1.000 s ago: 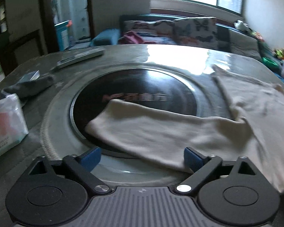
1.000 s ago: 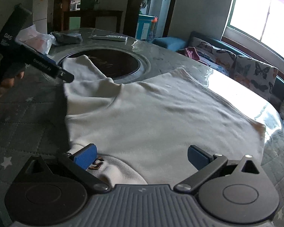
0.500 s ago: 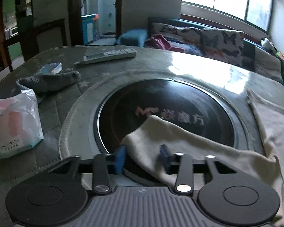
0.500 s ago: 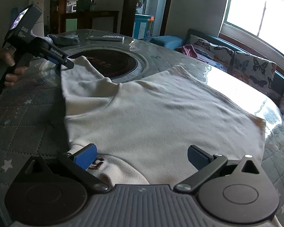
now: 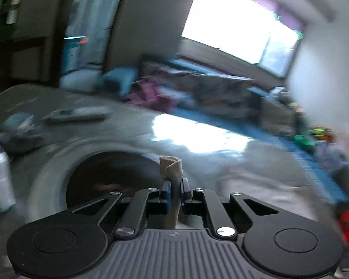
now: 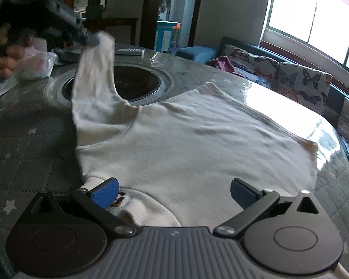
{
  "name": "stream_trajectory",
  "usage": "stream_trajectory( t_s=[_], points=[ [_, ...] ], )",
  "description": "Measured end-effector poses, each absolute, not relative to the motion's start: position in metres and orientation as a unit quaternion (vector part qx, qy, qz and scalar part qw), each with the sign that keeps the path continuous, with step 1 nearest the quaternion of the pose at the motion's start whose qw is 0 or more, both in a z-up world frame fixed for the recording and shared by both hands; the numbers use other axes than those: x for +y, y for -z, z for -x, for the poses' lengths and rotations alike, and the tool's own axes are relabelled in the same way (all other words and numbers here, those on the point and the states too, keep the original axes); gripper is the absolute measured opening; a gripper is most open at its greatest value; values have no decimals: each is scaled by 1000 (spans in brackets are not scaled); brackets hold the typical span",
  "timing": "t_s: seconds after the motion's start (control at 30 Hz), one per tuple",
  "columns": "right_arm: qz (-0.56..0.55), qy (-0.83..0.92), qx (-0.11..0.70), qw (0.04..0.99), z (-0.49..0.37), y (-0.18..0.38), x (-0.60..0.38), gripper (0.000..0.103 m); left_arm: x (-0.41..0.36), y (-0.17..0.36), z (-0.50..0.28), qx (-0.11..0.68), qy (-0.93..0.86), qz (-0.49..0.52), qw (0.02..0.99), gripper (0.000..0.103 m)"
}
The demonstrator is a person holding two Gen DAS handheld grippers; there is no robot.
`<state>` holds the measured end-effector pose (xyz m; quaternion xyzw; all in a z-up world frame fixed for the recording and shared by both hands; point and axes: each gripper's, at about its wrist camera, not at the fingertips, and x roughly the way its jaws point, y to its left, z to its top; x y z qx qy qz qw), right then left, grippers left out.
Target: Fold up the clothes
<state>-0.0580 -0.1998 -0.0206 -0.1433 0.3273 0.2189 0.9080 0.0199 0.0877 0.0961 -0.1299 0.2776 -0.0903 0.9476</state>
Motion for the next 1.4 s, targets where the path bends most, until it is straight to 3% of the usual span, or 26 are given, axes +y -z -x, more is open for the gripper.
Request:
stream_trajectory(
  t_s=[0.27,0.6,0.77,0.83,1.03,1.2,1.4],
  points=[
    [123,-184,326,919,80,13,-231,103,-1,-120,5,266,263,132,918,9],
    [90,-141,331,929,107,11,-269,103,-79,-62,6,346,357,111,861,10],
    [73,-127,329,933,114,8,-281,103,-71,-51,6,357,359,99,857,28],
    [69,-123,324,935,114,4,-285,103,-62,-52,6,355,356,95,859,48],
    [70,-109,306,943,95,-5,-288,103,-32,-45,-3,359,305,66,879,46],
    [72,-84,315,943,67,3,-286,103,-15,-29,-8,369,239,13,898,35],
    [86,-37,343,935,44,20,-287,103,0,-15,-13,382,202,0,902,36]
  ],
)
